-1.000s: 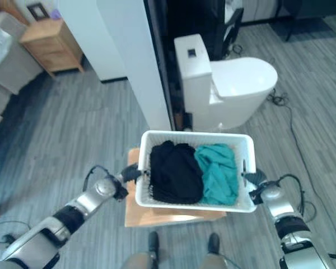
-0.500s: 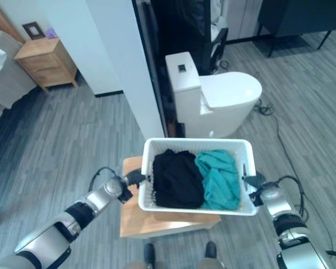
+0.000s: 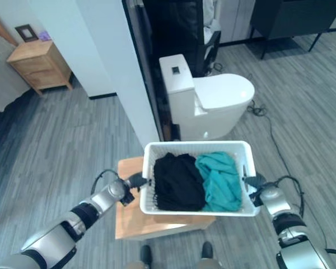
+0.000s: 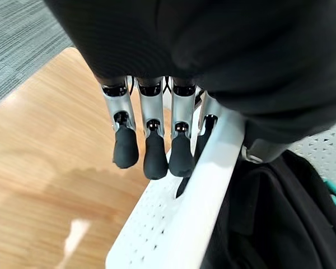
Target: Grab the laundry basket,head to the washer,open it,put in the laundry and shut it.
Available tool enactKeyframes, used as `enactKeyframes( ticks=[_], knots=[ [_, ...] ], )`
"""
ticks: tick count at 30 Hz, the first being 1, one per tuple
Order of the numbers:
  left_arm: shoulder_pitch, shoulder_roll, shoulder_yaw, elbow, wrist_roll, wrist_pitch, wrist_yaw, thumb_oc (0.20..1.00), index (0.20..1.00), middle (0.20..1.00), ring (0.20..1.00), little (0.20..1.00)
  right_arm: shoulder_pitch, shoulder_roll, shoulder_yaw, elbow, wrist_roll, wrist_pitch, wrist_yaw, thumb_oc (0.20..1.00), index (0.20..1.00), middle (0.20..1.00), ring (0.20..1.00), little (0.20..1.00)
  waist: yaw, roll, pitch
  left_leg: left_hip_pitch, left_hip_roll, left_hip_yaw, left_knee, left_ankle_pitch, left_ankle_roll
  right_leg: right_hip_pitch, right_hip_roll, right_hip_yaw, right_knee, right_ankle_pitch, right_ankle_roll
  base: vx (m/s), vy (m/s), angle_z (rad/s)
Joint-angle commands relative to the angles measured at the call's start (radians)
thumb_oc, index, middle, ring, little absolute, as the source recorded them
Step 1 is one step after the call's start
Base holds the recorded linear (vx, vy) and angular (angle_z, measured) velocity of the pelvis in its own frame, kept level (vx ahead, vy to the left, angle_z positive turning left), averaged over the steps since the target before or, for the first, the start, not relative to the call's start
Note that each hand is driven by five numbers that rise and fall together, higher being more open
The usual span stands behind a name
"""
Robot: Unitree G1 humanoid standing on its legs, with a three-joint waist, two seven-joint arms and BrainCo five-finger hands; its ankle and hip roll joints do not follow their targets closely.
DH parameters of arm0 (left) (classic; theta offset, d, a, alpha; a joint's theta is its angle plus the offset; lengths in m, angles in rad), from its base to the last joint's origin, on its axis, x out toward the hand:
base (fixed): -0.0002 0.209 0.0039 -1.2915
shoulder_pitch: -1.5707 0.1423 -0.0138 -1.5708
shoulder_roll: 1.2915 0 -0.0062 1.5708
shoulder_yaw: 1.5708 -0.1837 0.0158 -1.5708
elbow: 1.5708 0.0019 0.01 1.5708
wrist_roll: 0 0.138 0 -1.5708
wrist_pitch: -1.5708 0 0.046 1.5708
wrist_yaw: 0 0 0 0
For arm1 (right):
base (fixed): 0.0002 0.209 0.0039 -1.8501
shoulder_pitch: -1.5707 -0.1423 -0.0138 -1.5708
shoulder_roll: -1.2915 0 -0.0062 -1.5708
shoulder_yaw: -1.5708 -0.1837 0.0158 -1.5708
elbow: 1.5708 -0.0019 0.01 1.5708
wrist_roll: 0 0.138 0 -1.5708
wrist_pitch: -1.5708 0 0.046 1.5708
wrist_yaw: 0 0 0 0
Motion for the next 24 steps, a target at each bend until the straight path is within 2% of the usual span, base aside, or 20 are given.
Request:
enactKeyframes(
  ticks=[1, 2, 3, 4, 5, 6, 7, 8, 9, 10, 11, 12, 14, 15, 16, 17, 20, 22, 24],
  knots=[
    [-0.206, -0.013, 0.014, 0.09, 0.021, -0.081, 0.038, 0.2, 0.2, 0.2, 0.2, 0.2, -0.089, -0.053, 0.031, -0.039, 0.065, -0.084, -0.002, 0.2, 0.2, 0.2, 0.2, 0.2, 0.019, -0.078, 0.006, -0.085, -0.089, -0.228, 0.193, -0.096, -0.015, -0.07, -0.005, 0.087, 0.165, -0.117, -0.006, -0.19, 0.193, -0.57],
    [-0.205, -0.022, 0.024, 0.098, 0.026, -0.091, 0.055, 0.2, 0.2, 0.2, 0.2, 0.2, -0.116, -0.045, 0.051, -0.038, 0.066, -0.085, 0.011, 0.2, 0.2, 0.2, 0.2, 0.2, 0.01, -0.083, 0.011, -0.045, -0.13, -0.285, 0.272, -0.157, -0.002, -0.114, -0.001, 0.146, 0.189, -0.093, 0.009, -0.17, 0.28, -1.06],
    [-0.196, -0.029, 0.029, 0.104, 0.023, -0.1, 0.061, 0.2, 0.2, 0.2, 0.2, 0.2, -0.135, -0.037, 0.067, -0.037, 0.065, -0.082, 0.017, 0.2, 0.2, 0.2, 0.2, 0.2, 0.005, -0.076, 0.013, -0.007, -0.142, -0.303, 0.289, -0.197, 0.006, -0.145, 0.005, 0.185, 0.212, -0.084, 0.02, -0.12, 0.25, -1.05],
    [-0.196, -0.029, 0.03, 0.105, 0.023, -0.101, 0.061, 0.2, 0.2, 0.2, 0.2, 0.2, -0.137, -0.037, 0.069, -0.037, 0.066, -0.082, 0.017, 0.2, 0.2, 0.2, 0.2, 0.2, 0.009, -0.073, 0.016, -0.003, -0.139, -0.297, 0.292, -0.203, 0.007, -0.145, 0.009, 0.19, 0.217, -0.087, 0.02, -0.07, 0.241, -1.01],
    [-0.189, -0.033, 0.037, 0.109, 0.024, -0.107, 0.063, 0.2, 0.2, 0.2, 0.2, 0.2, -0.149, -0.034, 0.078, -0.033, 0.063, -0.08, 0.024, 0.2, 0.2, 0.2, 0.2, 0.2, -0.007, -0.065, 0.008, 0.047, -0.145, -0.296, 0.267, -0.245, 0.016, -0.17, 0.012, 0.221, 0.232, -0.08, 0.027, -0.09, 0.373, -1.14],
    [-0.177, -0.05, 0.052, 0.139, 0.02, -0.116, 0.071, 0.2, 0.2, 0.2, 0.2, 0.2, -0.173, -0.029, 0.081, -0.02, 0.059, -0.073, 0.029, 0.2, 0.2, 0.2, 0.2, 0.2, -0.028, -0.05, 0.006, 0.105, -0.147, -0.242, 0.21, -0.296, 0.039, -0.209, 0.003, 0.285, 0.255, -0.058, 0.052, -0.09, 0.374, -1.12],
    [-0.178, -0.051, 0.052, 0.141, 0.02, -0.117, 0.071, 0.2, 0.2, 0.2, 0.2, 0.2, -0.174, -0.03, 0.081, -0.02, 0.059, -0.073, 0.029, 0.2, 0.2, 0.2, 0.2, 0.2, -0.023, -0.05, 0.007, 0.107, -0.148, -0.237, 0.207, -0.296, 0.04, -0.211, 0.004, 0.29, 0.257, -0.058, 0.052, -0.21, 0.563, -1.31],
    [-0.182, -0.076, 0.063, 0.197, 0.024, -0.128, 0.083, 0.2, 0.2, 0.2, 0.2, 0.2, -0.204, -0.015, 0.082, -0.009, 0.064, -0.073, 0.028, 0.2, 0.2, 0.2, 0.2, 0.2, -0.044, -0.049, -0.001, 0.117, -0.176, -0.18, 0.164, -0.308, 0.056, -0.257, -0.037, 0.345, 0.232, 0.001, 0.107, -0.14, 0.312, -0.93],
    [-0.183, -0.077, 0.064, 0.199, 0.024, -0.13, 0.084, 0.2, 0.2, 0.2, 0.2, 0.2, -0.205, -0.016, 0.083, -0.009, 0.064, -0.073, 0.028, 0.2, 0.2, 0.2, 0.2, 0.2, -0.039, -0.049, -0.001, 0.119, -0.177, -0.174, 0.16, -0.307, 0.057, -0.258, -0.037, 0.351, 0.23, 0.003, 0.108, -0.2, 0.415, -1.09],
    [-0.184, -0.078, 0.062, 0.207, 0.028, -0.132, 0.076, 0.2, 0.2, 0.2, 0.2, 0.2, -0.21, -0.017, 0.082, 0.002, 0.063, -0.071, 0.032, 0.2, 0.2, 0.2, 0.2, 0.2, -0.041, -0.049, -0.012, 0.119, -0.192, -0.144, 0.139, -0.307, 0.064, -0.268, -0.059, 0.358, 0.199, 0.023, 0.126, -0.2, 0.314, -1.29],
    [-0.197, -0.08, 0.059, 0.235, 0.038, -0.134, 0.077, 0.2, 0.2, 0.2, 0.2, 0.2, -0.238, -0.012, 0.088, 0.052, 0.06, -0.072, 0.034, 0.2, 0.2, 0.2, 0.2, 0.2, -0.04, -0.046, -0.024, 0.119, -0.219, -0.093, 0.102, -0.299, 0.084, -0.297, -0.104, 0.344, 0.169, 0.054, 0.147, -0.2, 0.311, -1.29],
    [-0.197, -0.08, 0.059, 0.236, 0.038, -0.135, 0.076, 0.2, 0.2, 0.2, 0.2, 0.2, -0.239, -0.012, 0.089, 0.054, 0.06, -0.073, 0.034, 0.2, 0.2, 0.2, 0.2, 0.2, -0.039, -0.046, -0.024, 0.119, -0.22, -0.092, 0.102, -0.299, 0.085, -0.298, -0.104, 0.346, 0.169, 0.054, 0.147, -0.22, 0.28, -1.09],
    [-0.205, -0.068, 0.046, 0.235, 0.043, -0.134, 0.071, 0.2, 0.2, 0.2, 0.2, 0.2, -0.252, 0.001, 0.093, 0.105, 0.07, -0.076, 0.029, 0.2, 0.2, 0.2, 0.2, 0.2, -0.023, -0.031, -0.017, 0.091, -0.227, -0.052, 0.11, -0.28, 0.101, -0.316, -0.136, 0.223, 0.228, 0.017, 0.114, -0.25, 0.161, -0.69],
    [-0.207, -0.059, 0.04, 0.222, 0.049, -0.13, 0.067, 0.2, 0.2, 0.2, 0.2, 0.2, -0.248, 0.003, 0.091, 0.125, 0.077, -0.078, 0.028, 0.2, 0.2, 0.2, 0.2, 0.2, -0.014, -0.02, -0.01, 0.078, -0.224, -0.032, 0.115, -0.264, 0.109, -0.3, -0.148, 0.143, 0.288, -0.011, 0.091, -0.39, 0.216, -0.64],
    [-0.211, -0.037, 0.032, 0.214, 0.053, -0.121, 0.065, 0.2, 0.2, 0.2, 0.2, 0.2, -0.259, 0.009, 0.1, 0.148, 0.078, -0.081, 0.032, 0.2, 0.2, 0.2, 0.2, 0.2, -0.004, -0.011, -0.005, 0.059, -0.217, -0.001, 0.111, -0.229, 0.126, -0.273, -0.157, 0.06, 0.402, -0.044, 0.066, -0.29, 0.161, -0.55],
    [-0.212, -0.037, 0.032, 0.214, 0.053, -0.121, 0.064, 0.2, 0.2, 0.2, 0.2, 0.2, -0.26, 0.01, 0.1, 0.149, 0.078, -0.081, 0.033, 0.2, 0.2, 0.2, 0.2, 0.2, -0.005, -0.012, -0.006, 0.057, -0.218, -0.001, 0.11, -0.226, 0.126, -0.275, -0.158, 0.06, 0.4, -0.041, 0.066, -0.24, 0.136, -0.63],
    [-0.206, -0.017, 0.025, 0.242, 0.065, -0.113, 0.063, 0.2, 0.2, 0.2, 0.2, 0.2, -0.275, 0.017, 0.108, 0.199, 0.083, -0.082, 0.039, 0.2, 0.2, 0.2, 0.2, 0.2, 0.028, -0.011, -0.021, 0.036, -0.206, 0.052, 0.085, -0.187, 0.146, -0.201, -0.158, -0.029, 0.472, -0.106, 0.047, -0.18, 0.061, -0.5],
    [-0.196, 0.001, 0.029, 0.25, 0.065, -0.11, 0.061, 0.2, 0.2, 0.2, 0.2, 0.2, -0.282, 0.025, 0.122, 0.244, 0.078, -0.079, 0.052, 0.2, 0.2, 0.2, 0.2, 0.2, 0.068, -0.024, -0.047, 0.018, -0.208, 0.097, 0.077, -0.172, 0.153, -0.112, -0.164, -0.081, 0.448, -0.15, 0.044, -0.17, -0.009, -0.92],
    [-0.191, 0.015, 0.031, 0.266, 0.062, -0.11, 0.064, 0.2, 0.2, 0.2, 0.2, 0.2, -0.295, 0.033, 0.131, 0.283, 0.083, -0.078, 0.055, 0.2, 0.2, 0.2, 0.2, 0.2, 0.106, -0.045, -0.08, -0.014, -0.206, 0.151, 0.069, -0.147, 0.154, -0.033, -0.157, -0.101, 0.393, -0.163, 0.051, -0.18, -0.071, -1.53]
  ],
)
